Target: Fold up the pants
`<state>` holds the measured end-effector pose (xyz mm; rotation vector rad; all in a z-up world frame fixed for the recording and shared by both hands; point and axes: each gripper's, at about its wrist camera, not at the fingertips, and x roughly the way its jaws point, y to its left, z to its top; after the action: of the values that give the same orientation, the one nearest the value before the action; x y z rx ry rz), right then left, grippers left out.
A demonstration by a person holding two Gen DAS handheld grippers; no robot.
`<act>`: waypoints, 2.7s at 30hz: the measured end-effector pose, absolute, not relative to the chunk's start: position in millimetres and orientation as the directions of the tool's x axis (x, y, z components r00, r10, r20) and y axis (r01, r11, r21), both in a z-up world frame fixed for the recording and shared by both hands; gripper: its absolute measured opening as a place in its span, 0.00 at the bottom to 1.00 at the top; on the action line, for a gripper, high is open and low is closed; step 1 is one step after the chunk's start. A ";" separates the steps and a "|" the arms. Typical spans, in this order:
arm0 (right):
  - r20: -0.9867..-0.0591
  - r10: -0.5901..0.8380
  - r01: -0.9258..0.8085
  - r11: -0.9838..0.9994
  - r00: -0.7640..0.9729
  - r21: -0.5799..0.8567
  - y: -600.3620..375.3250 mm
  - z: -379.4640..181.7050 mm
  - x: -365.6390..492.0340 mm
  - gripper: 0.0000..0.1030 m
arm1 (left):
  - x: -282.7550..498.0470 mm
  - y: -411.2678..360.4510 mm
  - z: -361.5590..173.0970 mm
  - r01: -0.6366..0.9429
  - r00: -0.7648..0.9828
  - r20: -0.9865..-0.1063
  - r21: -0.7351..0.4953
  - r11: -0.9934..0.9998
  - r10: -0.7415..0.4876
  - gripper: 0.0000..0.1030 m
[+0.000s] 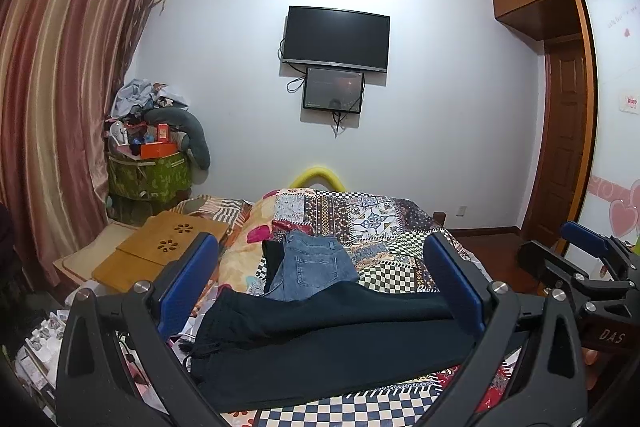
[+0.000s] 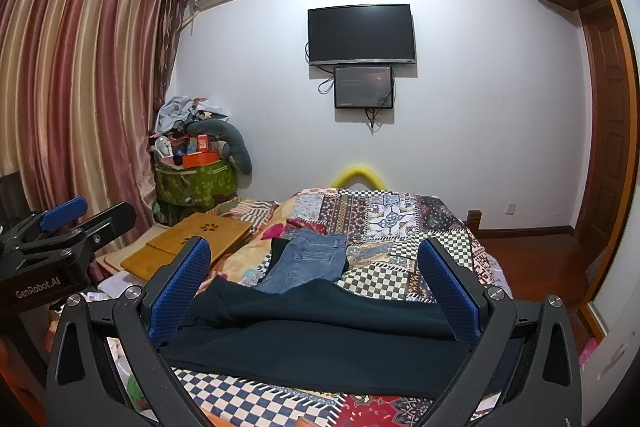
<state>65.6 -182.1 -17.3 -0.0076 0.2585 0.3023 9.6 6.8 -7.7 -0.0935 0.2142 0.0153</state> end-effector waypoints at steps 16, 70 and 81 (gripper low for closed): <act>-0.253 0.290 -0.291 0.956 0.923 0.035 -183.2 -16.8 64.8 1.00 | 14.0 8.1 -10.8 -0.019 0.976 -0.216 -0.086 0.996 0.000 1.00; -0.273 0.257 -0.254 0.966 0.927 0.047 -198.2 -25.2 73.1 1.00 | 18.8 -1.0 -11.0 0.037 0.967 -0.249 -0.081 0.996 -0.057 1.00; -0.382 0.209 -0.214 0.976 0.900 0.031 -199.3 -54.4 123.6 1.00 | 107.3 15.2 -44.5 0.000 0.922 -0.385 -0.066 0.998 -0.026 1.00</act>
<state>123.6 -199.3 -54.4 -0.0119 0.3934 0.2188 107.3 15.2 -44.5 -0.0647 0.3964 -0.0134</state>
